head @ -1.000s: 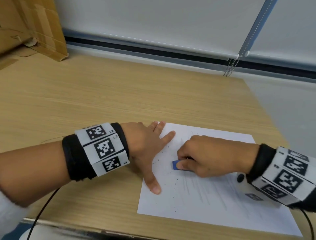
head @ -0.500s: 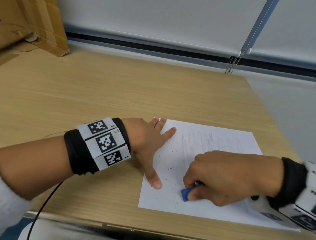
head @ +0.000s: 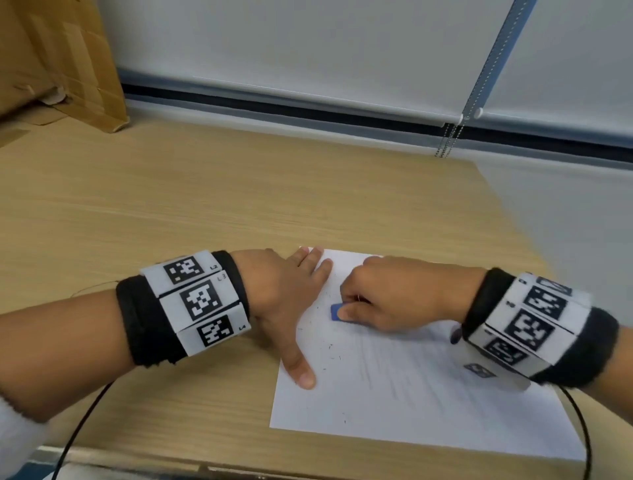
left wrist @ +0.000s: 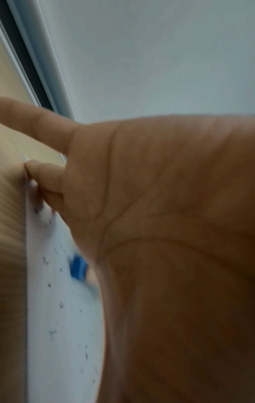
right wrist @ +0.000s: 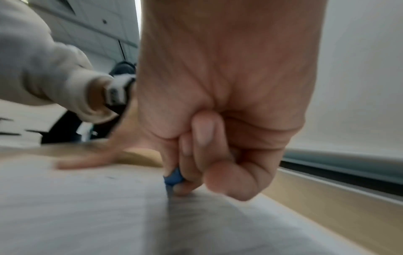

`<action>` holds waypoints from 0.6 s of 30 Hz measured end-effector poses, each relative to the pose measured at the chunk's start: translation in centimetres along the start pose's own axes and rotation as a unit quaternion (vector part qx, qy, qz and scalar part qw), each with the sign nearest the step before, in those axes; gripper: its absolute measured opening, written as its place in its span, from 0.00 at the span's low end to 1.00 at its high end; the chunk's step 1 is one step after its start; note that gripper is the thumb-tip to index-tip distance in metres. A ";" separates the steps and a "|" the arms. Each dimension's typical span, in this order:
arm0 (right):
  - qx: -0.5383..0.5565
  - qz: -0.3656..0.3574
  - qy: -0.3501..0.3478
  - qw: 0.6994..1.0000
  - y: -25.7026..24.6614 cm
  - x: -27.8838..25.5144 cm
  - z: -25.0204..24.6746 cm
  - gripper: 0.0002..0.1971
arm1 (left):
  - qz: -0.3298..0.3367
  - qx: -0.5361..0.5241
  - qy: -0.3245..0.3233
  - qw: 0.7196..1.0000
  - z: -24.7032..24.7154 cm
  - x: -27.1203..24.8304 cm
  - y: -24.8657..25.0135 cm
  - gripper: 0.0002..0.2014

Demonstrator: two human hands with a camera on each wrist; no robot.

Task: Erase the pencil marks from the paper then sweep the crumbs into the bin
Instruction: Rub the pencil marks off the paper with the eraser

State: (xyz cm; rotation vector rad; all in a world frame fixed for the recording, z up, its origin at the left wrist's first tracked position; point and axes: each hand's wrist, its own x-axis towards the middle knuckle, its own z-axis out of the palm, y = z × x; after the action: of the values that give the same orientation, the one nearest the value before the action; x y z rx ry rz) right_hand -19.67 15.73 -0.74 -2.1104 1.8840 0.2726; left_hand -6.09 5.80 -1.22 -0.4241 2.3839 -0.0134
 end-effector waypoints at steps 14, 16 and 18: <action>0.008 -0.005 -0.001 1.000 2.3 1.2 -0.4 0.23 | -0.003 0.003 0.006 1.000 0.1 0.0 0.0 0.77; 0.016 0.021 0.033 0.999 3.6 2.1 -0.7 0.23 | -0.001 -0.017 0.000 1.000 0.1 -0.1 -0.1 0.76; 0.033 0.018 0.024 0.999 3.7 2.0 -0.3 0.22 | 0.002 -0.025 -0.002 1.000 0.1 -0.1 -0.1 0.76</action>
State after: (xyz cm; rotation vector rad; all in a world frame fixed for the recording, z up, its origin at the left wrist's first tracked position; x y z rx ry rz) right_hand -23.14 13.40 -1.49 -2.0599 1.9312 0.1668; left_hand -5.93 5.70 -1.19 -0.4428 2.3860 0.0496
